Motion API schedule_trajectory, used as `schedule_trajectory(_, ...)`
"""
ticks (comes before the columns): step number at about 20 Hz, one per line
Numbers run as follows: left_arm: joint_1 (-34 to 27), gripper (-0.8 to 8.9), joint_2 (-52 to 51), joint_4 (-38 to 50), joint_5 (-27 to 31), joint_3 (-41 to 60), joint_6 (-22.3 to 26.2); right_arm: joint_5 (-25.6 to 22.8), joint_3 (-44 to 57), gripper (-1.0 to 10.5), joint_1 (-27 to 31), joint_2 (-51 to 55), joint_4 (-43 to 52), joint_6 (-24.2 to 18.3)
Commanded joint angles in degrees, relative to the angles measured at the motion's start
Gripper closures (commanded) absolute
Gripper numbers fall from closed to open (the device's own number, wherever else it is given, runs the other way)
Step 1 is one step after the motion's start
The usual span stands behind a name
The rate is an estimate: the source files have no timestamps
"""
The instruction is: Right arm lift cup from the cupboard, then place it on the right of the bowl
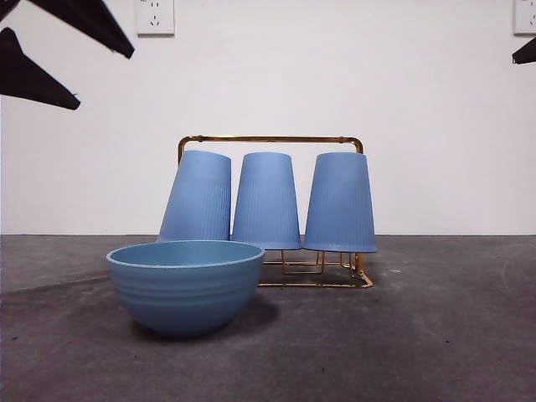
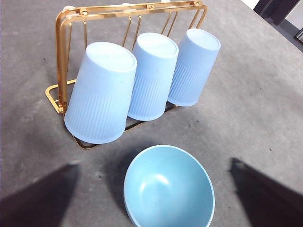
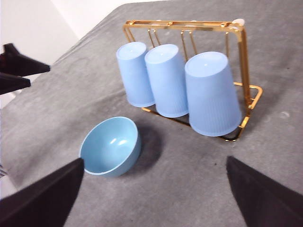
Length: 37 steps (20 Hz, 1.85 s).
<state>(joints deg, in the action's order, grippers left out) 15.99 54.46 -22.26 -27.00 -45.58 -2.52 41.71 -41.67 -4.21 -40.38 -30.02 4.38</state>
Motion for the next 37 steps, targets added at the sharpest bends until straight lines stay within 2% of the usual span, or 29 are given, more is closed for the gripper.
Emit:
schedule_trajectory(1, 0.3, 2.5, 0.5, 0.6, -0.4, -0.9, 0.1, -2.0, -1.0, 4.3, -1.1, -0.7, 0.5, 1.1)
schedule_trajectory(3, 0.3, 2.5, 0.5, 0.5, -0.4, -0.9, -0.2, -4.3, -1.2, 4.3, -2.3, -2.1, 0.9, 2.5)
schedule_trajectory(8, 0.3, 2.51, 0.4, 0.5, -0.4, -0.9, -2.3, -10.6, -5.3, 4.3, -7.7, -12.6, 0.8, 2.3)
schedule_trajectory(16, 0.3, 2.51, 0.4, 0.4, -0.4, -0.9, -3.1, -24.0, -24.1, 4.3, -16.0, -36.4, -4.0, 1.0)
schedule_trajectory(23, 0.3, 2.51, 0.4, -0.6, -0.4, -0.9, -3.1, -26.9, -35.3, 4.3, -18.1, -50.4, -5.2, 1.0)
schedule_trajectory(30, 0.3, 2.51, 0.4, -0.5, -0.4, -0.9, -3.1, -31.4, -36.4, 4.6, -20.7, -55.9, -1.6, 0.7)
schedule_trajectory(37, 0.3, 2.51, 0.5, -0.5, -0.4, -0.9, -3.1, -31.7, -36.4, 4.9, -20.9, -57.7, 0.4, 0.8)
